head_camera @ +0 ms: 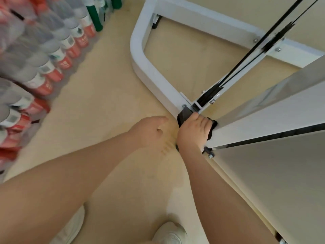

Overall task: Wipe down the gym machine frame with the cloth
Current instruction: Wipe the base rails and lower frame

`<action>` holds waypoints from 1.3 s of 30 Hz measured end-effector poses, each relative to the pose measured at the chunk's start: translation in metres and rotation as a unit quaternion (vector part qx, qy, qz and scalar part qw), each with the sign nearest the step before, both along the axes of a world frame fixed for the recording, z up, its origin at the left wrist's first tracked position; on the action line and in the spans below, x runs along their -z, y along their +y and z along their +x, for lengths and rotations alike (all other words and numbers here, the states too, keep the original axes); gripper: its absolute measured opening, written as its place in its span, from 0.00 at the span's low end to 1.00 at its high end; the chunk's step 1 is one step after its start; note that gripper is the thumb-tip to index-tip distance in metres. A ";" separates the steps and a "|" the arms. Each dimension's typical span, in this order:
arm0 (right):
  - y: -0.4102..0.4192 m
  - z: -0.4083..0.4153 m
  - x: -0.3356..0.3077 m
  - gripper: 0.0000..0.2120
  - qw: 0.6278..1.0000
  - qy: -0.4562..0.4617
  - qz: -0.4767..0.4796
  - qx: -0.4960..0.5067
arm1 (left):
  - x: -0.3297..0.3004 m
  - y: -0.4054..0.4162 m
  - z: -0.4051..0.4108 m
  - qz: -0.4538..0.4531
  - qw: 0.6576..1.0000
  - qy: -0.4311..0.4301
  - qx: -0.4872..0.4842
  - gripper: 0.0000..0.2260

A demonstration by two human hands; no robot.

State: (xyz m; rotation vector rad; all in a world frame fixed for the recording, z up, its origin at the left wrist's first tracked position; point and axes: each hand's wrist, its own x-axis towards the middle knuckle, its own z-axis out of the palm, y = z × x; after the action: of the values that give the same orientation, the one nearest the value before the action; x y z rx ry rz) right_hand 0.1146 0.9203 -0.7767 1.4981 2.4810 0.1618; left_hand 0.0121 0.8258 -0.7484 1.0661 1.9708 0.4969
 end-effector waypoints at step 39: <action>0.004 -0.050 0.053 0.32 0.913 0.199 -0.049 0.352 | 0.057 0.117 -0.089 0.137 0.957 0.081 0.243 0.21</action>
State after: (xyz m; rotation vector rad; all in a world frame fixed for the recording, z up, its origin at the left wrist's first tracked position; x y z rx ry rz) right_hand 0.0650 0.9242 -0.8301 2.4488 1.9710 -0.4263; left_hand -0.0771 0.9432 -0.8059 1.7565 1.7151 0.4256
